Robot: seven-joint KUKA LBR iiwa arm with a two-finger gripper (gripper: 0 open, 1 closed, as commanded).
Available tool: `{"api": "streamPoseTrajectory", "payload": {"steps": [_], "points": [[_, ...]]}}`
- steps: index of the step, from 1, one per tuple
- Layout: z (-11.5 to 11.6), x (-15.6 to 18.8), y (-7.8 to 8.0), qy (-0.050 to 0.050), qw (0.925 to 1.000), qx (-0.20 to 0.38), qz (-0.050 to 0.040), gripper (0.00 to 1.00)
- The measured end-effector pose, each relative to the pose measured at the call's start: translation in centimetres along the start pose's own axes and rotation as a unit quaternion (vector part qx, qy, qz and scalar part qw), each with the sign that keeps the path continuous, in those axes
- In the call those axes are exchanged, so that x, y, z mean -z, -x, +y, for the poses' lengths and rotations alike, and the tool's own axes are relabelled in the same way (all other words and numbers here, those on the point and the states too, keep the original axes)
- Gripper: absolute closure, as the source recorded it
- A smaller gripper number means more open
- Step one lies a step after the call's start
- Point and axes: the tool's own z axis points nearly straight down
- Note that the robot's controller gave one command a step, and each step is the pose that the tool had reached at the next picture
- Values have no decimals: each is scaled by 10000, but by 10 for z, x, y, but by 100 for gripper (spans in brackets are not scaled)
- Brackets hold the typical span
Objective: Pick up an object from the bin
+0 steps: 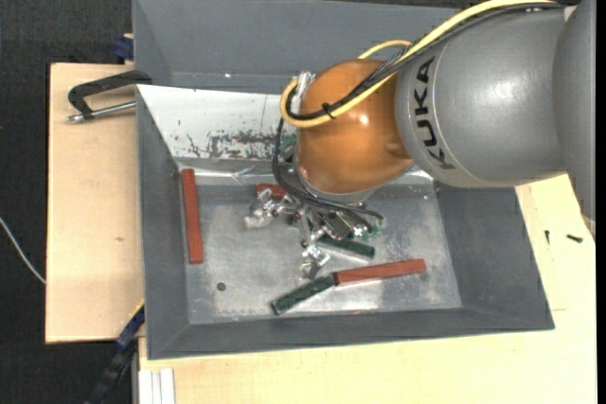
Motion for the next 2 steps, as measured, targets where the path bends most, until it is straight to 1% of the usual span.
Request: {"api": "streamPoseTrajectory", "payload": {"steps": [1, 2], "points": [[-18, -21, -15, -7, 9994, 336, -31, 0], [-19, -70, -37, -14, 9859, 1675, 34, 100]]}}
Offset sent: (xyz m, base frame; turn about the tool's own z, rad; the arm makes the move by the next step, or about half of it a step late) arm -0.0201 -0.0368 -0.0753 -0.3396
